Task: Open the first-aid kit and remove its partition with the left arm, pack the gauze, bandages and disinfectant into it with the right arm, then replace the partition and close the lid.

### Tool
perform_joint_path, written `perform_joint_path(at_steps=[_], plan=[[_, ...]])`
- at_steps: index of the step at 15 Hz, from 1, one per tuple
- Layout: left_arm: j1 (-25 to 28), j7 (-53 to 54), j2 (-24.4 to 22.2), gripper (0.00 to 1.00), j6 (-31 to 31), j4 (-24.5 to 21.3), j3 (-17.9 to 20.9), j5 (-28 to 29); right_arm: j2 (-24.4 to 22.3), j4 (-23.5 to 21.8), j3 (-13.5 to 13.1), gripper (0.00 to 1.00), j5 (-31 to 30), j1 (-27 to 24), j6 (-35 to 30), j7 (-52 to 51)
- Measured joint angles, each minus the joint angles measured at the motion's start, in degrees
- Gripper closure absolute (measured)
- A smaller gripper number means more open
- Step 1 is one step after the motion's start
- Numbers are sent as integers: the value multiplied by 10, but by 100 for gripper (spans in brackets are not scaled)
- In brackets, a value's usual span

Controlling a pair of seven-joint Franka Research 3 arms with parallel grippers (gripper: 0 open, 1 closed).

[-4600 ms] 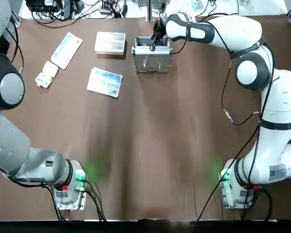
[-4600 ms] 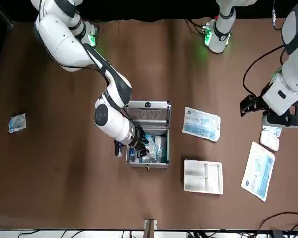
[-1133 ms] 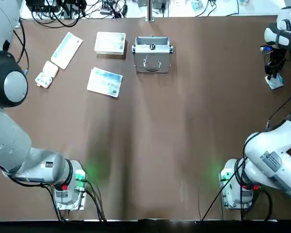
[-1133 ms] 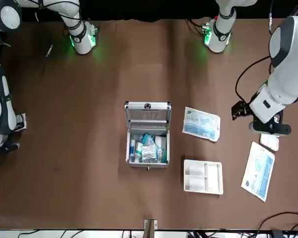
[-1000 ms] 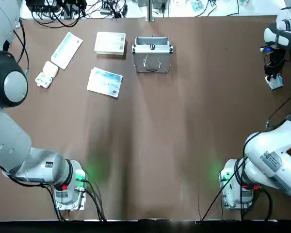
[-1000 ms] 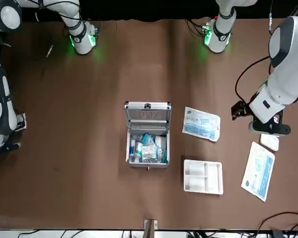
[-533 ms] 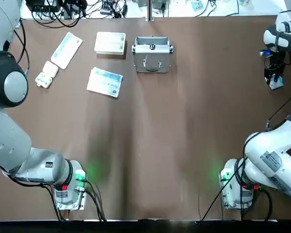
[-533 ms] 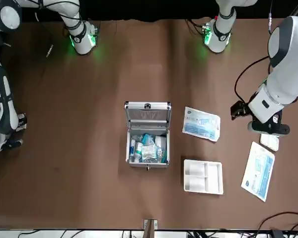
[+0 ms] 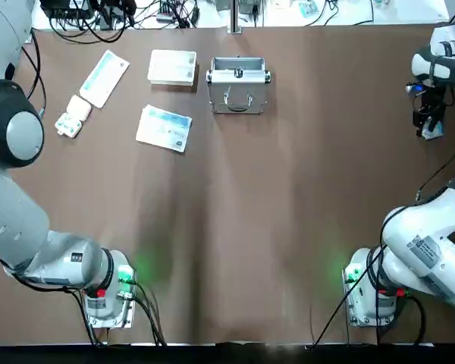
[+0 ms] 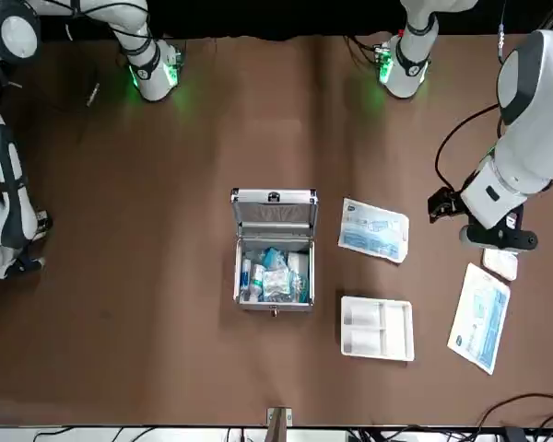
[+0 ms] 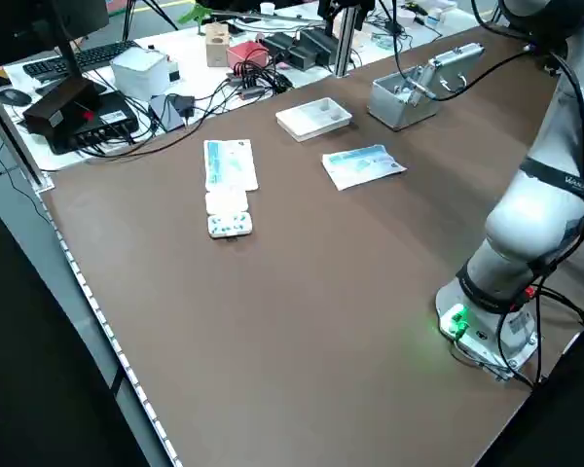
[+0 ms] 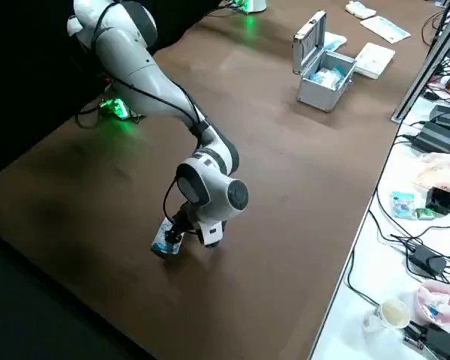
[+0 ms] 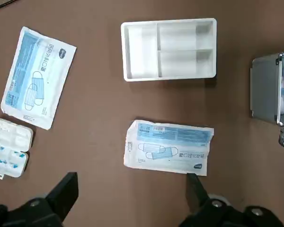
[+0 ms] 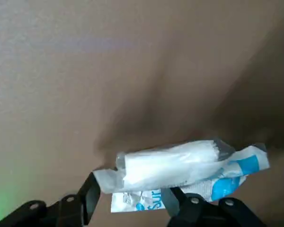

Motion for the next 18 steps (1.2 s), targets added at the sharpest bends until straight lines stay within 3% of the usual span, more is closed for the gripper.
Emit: perform_joint_path(at_steps=[4,6,7,8,15,18], plan=[[0,0,0,0,0,0,0,0,0,0,-1,41,0,0,4,0],[0,0,0,0,0,0,0,0,-1,0,1,63,0,0,2,0],[0,0,0,0,0,0,0,0,-1,0,2,82,0,0,0,0],[0,0,0,0,0,0,0,0,-1,0,1,90,0,0,0,0],[0,0,0,0,0,0,0,0,-3,4,5,92,0,4,-8,0],[0,0,0,0,0,0,0,0,-15,12,47,92,17,6,-66,1]])
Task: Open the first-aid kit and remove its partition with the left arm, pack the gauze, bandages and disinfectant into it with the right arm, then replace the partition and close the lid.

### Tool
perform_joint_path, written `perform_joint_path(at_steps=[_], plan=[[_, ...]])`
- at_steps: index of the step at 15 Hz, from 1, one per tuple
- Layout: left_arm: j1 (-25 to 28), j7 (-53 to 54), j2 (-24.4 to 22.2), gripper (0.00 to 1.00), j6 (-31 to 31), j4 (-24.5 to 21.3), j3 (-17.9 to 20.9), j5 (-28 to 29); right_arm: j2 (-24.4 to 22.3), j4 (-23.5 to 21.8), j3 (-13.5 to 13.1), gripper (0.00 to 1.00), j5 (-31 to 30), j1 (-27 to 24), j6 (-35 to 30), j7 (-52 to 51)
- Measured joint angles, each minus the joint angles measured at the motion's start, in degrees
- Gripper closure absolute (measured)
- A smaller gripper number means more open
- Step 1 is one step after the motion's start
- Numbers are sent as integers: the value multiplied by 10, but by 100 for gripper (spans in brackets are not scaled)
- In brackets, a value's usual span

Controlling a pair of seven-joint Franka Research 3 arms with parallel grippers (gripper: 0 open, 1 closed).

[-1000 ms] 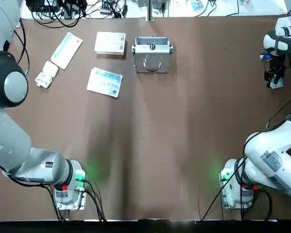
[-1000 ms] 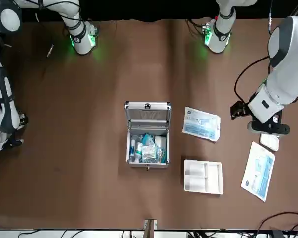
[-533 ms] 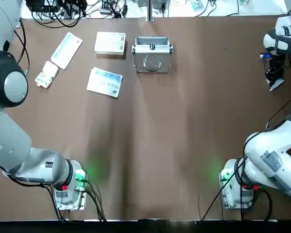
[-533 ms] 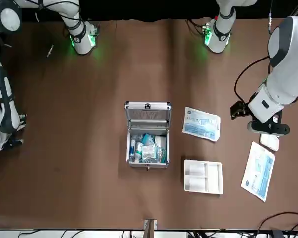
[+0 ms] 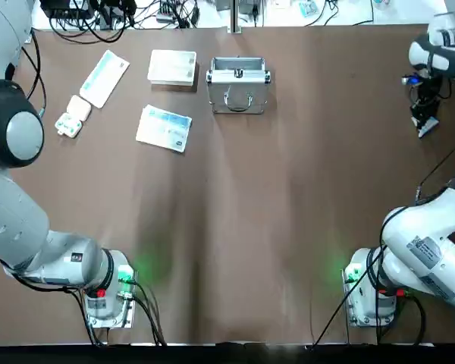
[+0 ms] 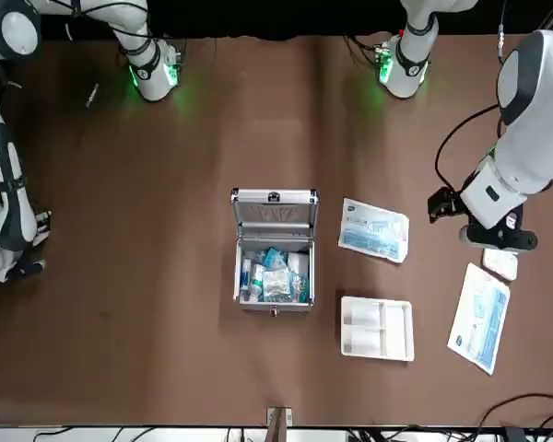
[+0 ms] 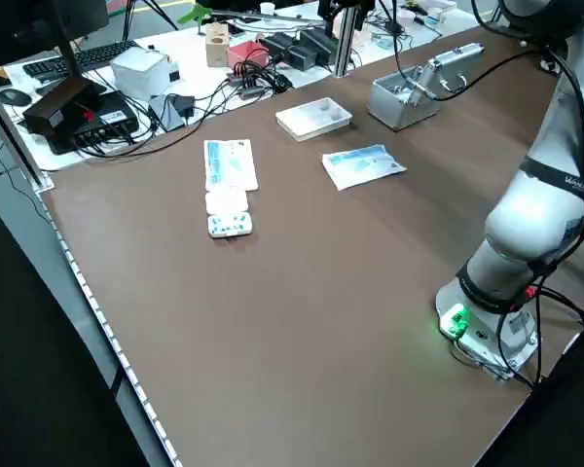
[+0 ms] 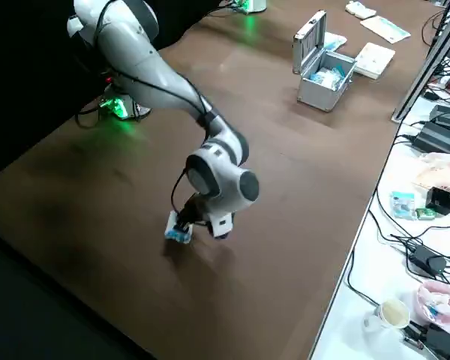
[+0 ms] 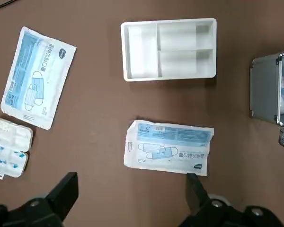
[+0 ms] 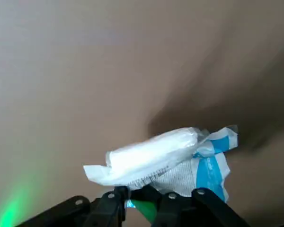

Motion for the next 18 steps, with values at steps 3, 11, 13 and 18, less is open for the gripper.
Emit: perform_joint_path(at_steps=[3,11,13,18], plan=[[0,0,0,0,0,0,0,0,-35,12,66,92,46,5,-72,18],[0,0,3,0,6,-1,1,0,-62,40,283,92,237,17,-176,472],[0,0,7,0,16,-1,1,0,-62,39,304,92,274,48,-139,603],[0,0,28,0,41,-1,1,6,-54,36,306,92,294,163,24,814]])
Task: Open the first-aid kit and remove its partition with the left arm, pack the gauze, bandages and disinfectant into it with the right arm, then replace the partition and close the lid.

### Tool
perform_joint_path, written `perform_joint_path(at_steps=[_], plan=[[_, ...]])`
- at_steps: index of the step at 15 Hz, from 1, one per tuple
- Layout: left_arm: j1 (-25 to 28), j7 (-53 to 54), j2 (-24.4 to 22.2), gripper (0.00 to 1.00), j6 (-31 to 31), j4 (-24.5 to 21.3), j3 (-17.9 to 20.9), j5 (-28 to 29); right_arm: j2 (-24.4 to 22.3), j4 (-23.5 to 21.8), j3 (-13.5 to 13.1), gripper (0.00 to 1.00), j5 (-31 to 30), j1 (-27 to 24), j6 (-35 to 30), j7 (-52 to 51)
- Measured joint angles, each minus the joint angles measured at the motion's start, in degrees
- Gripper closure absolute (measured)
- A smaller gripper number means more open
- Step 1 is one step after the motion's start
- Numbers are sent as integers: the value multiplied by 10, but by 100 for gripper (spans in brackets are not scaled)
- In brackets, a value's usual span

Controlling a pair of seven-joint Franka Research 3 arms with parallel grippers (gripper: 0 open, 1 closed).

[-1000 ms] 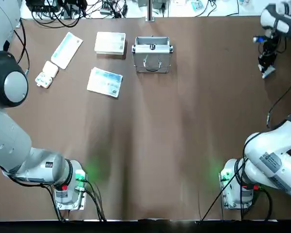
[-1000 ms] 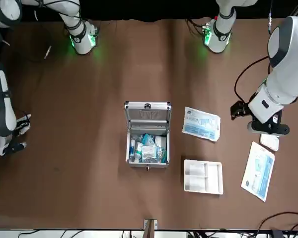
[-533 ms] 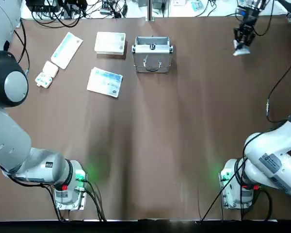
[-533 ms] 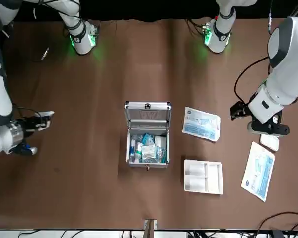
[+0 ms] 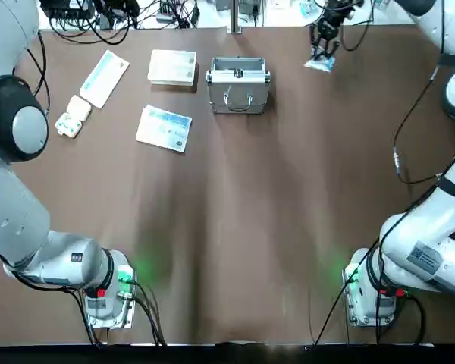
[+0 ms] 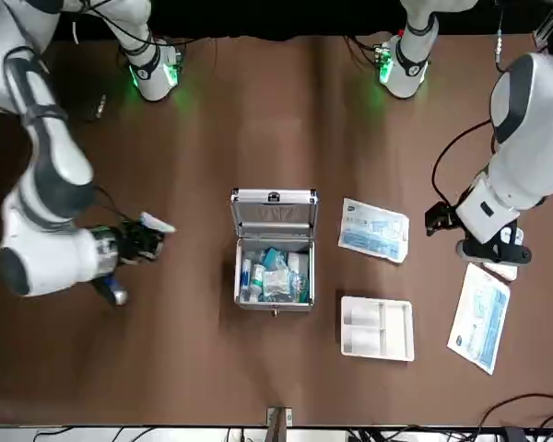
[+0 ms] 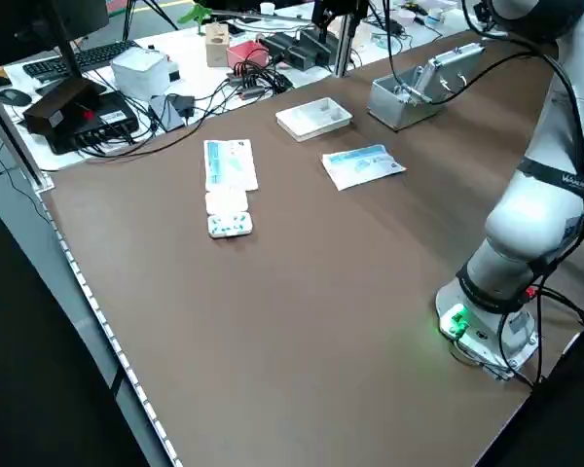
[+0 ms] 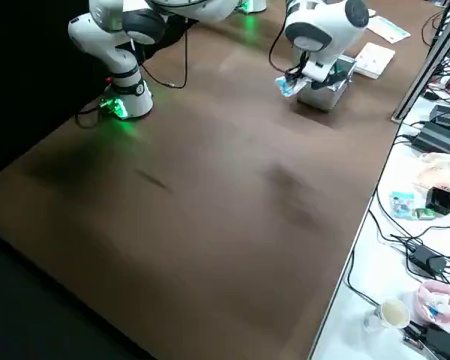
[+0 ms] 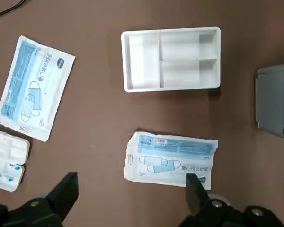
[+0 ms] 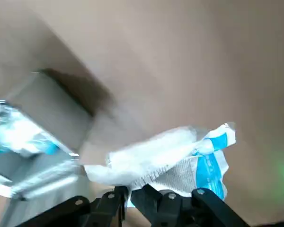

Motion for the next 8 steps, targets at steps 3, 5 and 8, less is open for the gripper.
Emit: perform_joint_path(at_steps=[3,5,8], plan=[[0,0,6,0,7,0,0,0,4,-1,-9,92,0,66,118,125],[-1,0,7,0,11,0,0,0,8,-1,-33,92,0,103,178,185],[-1,0,16,0,20,0,0,1,13,-1,-86,92,0,167,275,268]])
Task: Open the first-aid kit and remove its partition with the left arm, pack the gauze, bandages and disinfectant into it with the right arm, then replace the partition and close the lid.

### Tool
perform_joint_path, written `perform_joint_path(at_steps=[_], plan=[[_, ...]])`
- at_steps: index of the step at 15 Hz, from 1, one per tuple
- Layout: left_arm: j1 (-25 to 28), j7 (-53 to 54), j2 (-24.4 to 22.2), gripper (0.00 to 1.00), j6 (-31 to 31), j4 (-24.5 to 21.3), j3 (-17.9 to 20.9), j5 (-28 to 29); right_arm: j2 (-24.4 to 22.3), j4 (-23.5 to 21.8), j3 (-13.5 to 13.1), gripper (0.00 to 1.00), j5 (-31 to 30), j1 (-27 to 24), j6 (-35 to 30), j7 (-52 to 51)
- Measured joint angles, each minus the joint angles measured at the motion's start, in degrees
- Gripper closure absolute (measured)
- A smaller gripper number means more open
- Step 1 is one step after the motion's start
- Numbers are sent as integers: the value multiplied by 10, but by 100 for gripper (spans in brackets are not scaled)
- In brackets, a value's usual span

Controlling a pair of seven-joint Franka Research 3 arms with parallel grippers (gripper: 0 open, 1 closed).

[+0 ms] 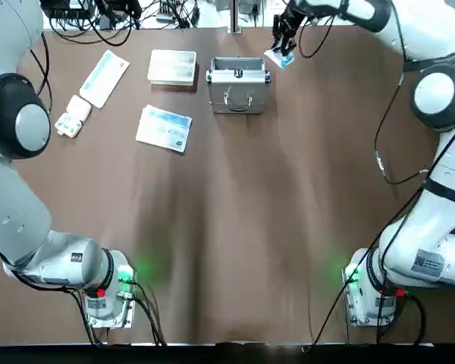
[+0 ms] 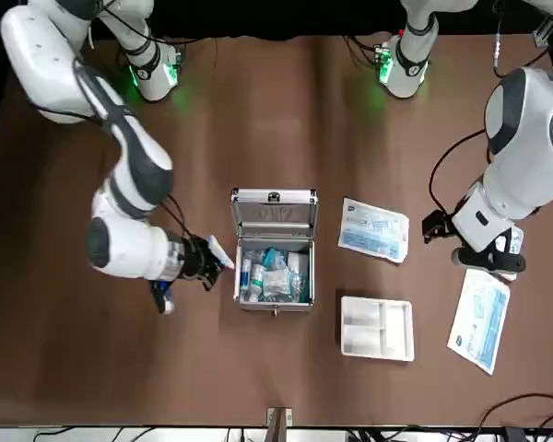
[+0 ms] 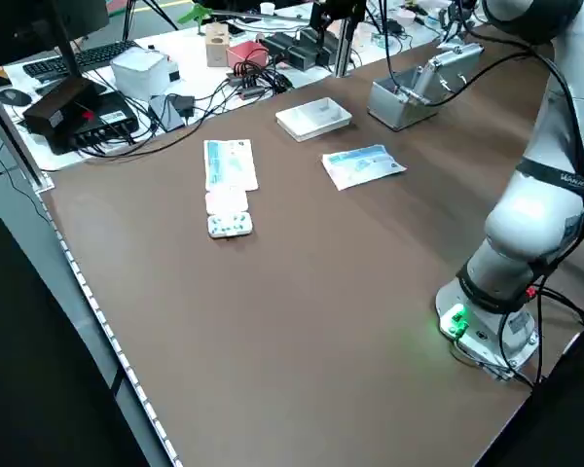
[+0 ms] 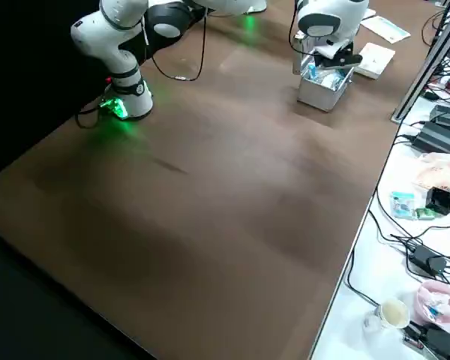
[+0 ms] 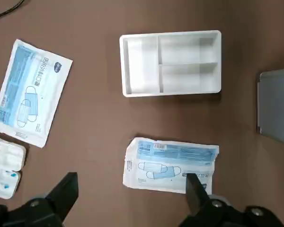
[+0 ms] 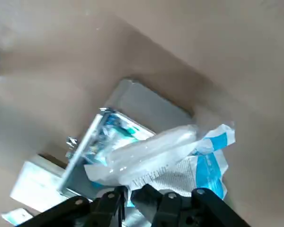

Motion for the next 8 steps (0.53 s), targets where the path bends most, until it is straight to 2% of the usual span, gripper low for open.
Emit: perform_joint_path(at_steps=[4,8], plan=[[-2,0,21,0,15,-1,0,0,6,0,-55,92,0,75,98,112],[-10,0,35,0,23,-2,-1,0,12,0,-100,93,0,134,160,225]])
